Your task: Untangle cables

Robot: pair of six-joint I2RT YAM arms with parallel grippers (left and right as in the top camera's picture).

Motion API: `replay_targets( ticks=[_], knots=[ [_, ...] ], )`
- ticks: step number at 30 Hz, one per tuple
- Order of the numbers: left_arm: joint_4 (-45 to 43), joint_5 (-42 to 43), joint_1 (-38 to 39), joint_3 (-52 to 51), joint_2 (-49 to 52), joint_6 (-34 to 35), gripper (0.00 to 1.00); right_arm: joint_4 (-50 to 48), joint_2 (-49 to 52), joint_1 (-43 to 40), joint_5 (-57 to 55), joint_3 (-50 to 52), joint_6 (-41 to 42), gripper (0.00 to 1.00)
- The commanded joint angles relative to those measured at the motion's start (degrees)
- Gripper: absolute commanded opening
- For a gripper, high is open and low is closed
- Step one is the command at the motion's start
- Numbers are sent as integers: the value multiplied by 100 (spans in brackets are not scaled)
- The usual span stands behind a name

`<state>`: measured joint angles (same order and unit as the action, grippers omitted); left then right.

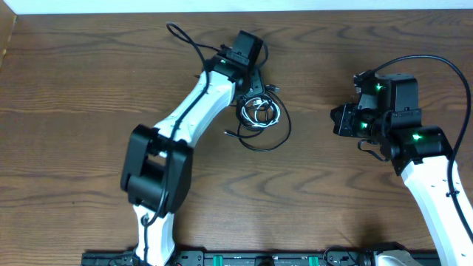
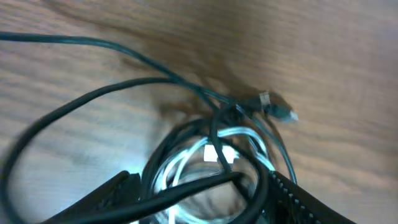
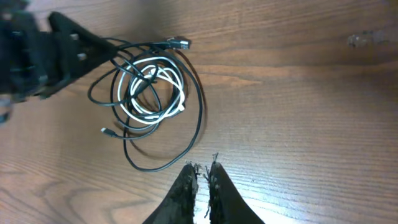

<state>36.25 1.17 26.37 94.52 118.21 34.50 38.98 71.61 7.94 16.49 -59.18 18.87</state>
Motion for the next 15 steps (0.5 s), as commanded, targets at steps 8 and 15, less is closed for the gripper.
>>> replay_targets(
  ticks=[8,15],
  knots=[
    [-396,-205,22,20,304,264,65,11,-24,-24,-160,-22,13,9],
    [-341,-184,24,33,450,22,9,7,-24,-24,-157,-22,-26,10]
  ],
)
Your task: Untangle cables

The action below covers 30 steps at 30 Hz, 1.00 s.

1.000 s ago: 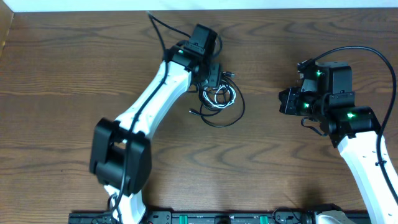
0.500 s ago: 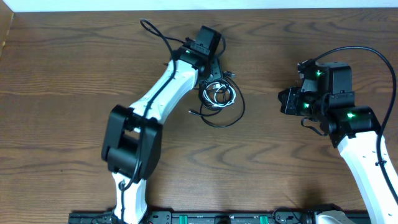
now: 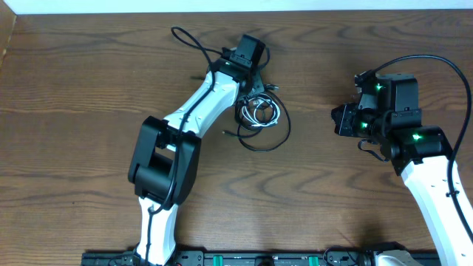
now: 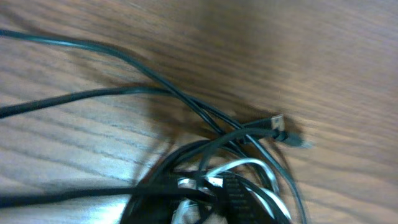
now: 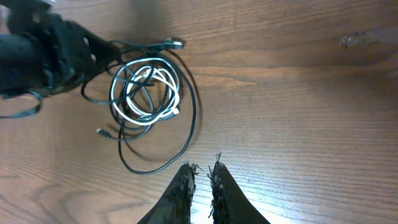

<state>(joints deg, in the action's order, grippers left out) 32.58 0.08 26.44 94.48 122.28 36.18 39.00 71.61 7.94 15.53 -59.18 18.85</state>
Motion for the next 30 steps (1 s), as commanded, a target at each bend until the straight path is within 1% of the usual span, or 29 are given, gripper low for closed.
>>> replay_targets(
  ticks=[1,4,6,13,15,17,19,22,28,30],
  knots=[
    [28,-76,15,68,0,-190,8,2,-24,-24,-61,-22,-26,10],
    [61,-72,11,223,-216,-448,8,-28,-24,-24,-59,-22,-24,11],
    [140,0,11,326,-496,-468,7,-74,-24,-20,-28,-22,-22,11],
    [144,1563,17,354,-1871,-391,7,-590,46,125,490,-22,116,12],
    [144,1781,17,354,-2184,-254,7,-756,111,184,634,-22,229,12],
    [138,1897,17,354,-2452,-205,7,-944,203,243,750,-22,400,15],
    [144,1897,17,354,-2677,-199,7,-1121,297,289,852,-22,557,24],
    [140,1897,17,354,-2962,-199,7,-1456,431,326,1222,-22,621,33],
    [42,1895,15,354,-3252,-157,8,-1899,544,450,1626,-22,610,37],
    [-46,1893,15,354,-3270,-116,7,-2046,544,525,1773,-22,522,42]
  ],
)
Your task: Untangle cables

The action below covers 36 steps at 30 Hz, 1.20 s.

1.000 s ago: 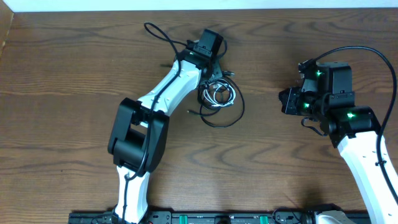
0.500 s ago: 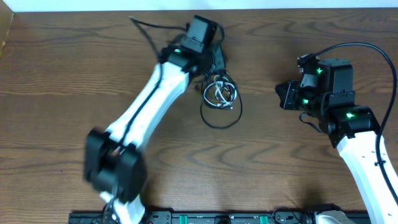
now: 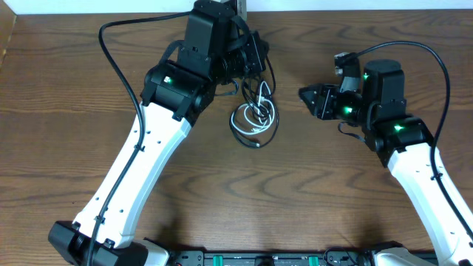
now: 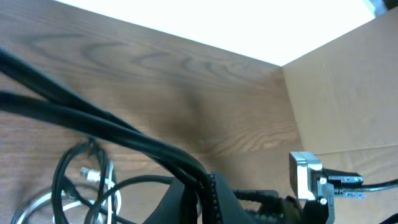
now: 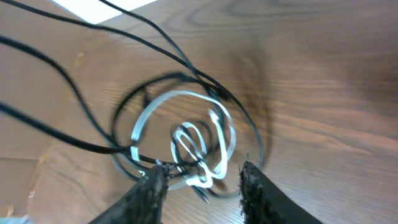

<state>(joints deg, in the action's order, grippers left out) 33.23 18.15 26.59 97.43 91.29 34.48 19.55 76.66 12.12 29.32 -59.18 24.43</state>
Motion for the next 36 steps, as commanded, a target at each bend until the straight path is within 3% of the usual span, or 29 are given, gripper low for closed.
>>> replay_targets(
  ticks=[1,7,15,18,21,22,27,33,36],
  knots=[
    [-155,81,-4,59,-170,114,7,-201,39,146,511,-22,-151,45],
    [-339,72,-4,59,-170,404,7,-715,39,389,1049,-22,-881,61],
    [-334,992,-4,59,-173,662,7,-1147,315,562,396,-22,-1080,59],
    [-236,1458,-4,59,-184,682,7,-1521,472,568,315,-22,-1075,48],
    [-20,1484,-17,59,-203,671,7,-1711,564,566,63,-22,-868,8],
    [72,1434,-52,59,-203,636,8,-1694,564,564,-120,-22,-721,1],
    [741,271,-243,57,-201,511,8,-1521,391,509,-664,-26,-448,1],
    [1565,-1816,-363,7,-101,326,56,-433,-221,321,-1416,-544,-450,1],
    [1663,-1974,-431,-35,-72,79,60,310,-393,146,-1445,-1169,-448,1]
  ],
)
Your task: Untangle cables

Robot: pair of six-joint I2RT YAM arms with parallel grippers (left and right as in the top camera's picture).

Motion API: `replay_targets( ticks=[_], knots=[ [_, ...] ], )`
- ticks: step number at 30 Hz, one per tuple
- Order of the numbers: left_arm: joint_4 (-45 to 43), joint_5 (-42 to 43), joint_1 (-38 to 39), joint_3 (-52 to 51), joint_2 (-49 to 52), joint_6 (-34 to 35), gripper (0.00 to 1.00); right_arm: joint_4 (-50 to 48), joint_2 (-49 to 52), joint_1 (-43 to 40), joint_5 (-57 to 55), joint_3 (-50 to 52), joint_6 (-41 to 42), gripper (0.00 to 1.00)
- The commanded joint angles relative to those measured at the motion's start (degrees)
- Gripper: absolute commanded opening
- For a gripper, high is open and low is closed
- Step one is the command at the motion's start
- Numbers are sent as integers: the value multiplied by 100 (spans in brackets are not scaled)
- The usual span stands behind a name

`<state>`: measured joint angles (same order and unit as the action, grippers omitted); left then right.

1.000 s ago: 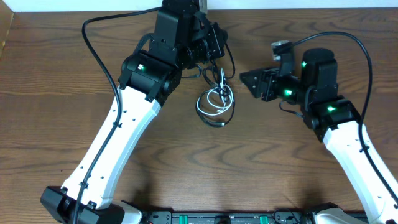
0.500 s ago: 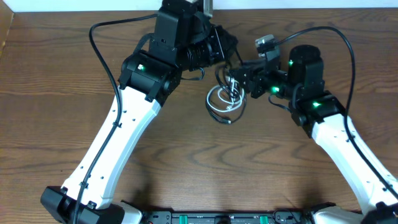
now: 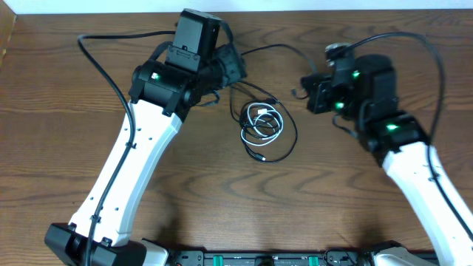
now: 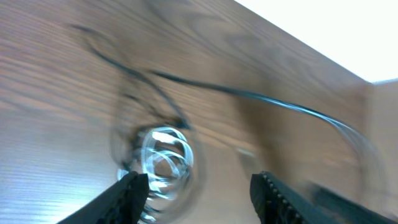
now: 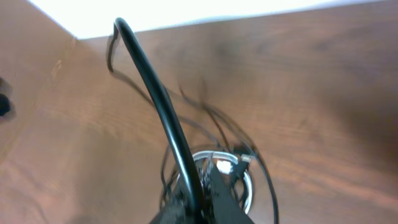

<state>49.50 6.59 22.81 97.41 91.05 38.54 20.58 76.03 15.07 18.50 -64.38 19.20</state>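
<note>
A white cable coil (image 3: 264,118) lies mid-table inside a loose loop of black cable (image 3: 293,139). One black strand (image 3: 272,46) runs from the bundle up across to my right gripper (image 3: 307,94). In the right wrist view that gripper (image 5: 199,186) is shut on the black cable (image 5: 149,81), which rises out of the jaws, with the white coil (image 5: 219,167) beyond. My left gripper (image 3: 233,68) hangs left of the coil. Its view is blurred: the left gripper (image 4: 199,190) stands wide open with nothing between its fingers (image 4: 132,191), the white coil (image 4: 163,157) below.
The left arm's own thick black lead (image 3: 103,44) arcs over the table's far left. The right arm's lead (image 3: 436,66) loops at the far right. The wooden table (image 3: 66,140) ends at a white strip along the back edge.
The left gripper, then shut on black cable, is now open and empty. The right gripper, then open by the coil, is now shut on a black strand. The bundle lies flatter, slightly further right.
First the left gripper was open over the bundle on the table and the right was shut, off to the right. Then the left was shut in the bundle. Later it held black cable up while the right stood open nearby. Now the right holds the strand and the left is open.
</note>
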Motion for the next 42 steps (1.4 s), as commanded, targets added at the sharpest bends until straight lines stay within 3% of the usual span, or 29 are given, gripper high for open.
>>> replay_targets(
  ticks=[1,6,10,24,34,42],
  knots=[
    [39,-815,-74,-44,-44,-446,60,446,-348,-208,-363,-879,74,1],
    [20,-796,-105,-48,-44,-931,62,1370,-350,-509,-356,-2057,72,1],
    [-166,-219,-105,-55,11,-1449,65,1779,-350,-656,-354,-2903,61,1],
    [-671,3010,-35,-55,1139,-3407,69,2256,-350,-1161,-361,-4756,-212,1],
    [-752,3097,444,-55,1882,-3941,75,2328,-367,-1670,-291,-5147,-302,1],
    [-1405,3152,929,-55,2570,-4284,75,2798,-341,-1670,-293,-5143,-472,1]
  ],
)
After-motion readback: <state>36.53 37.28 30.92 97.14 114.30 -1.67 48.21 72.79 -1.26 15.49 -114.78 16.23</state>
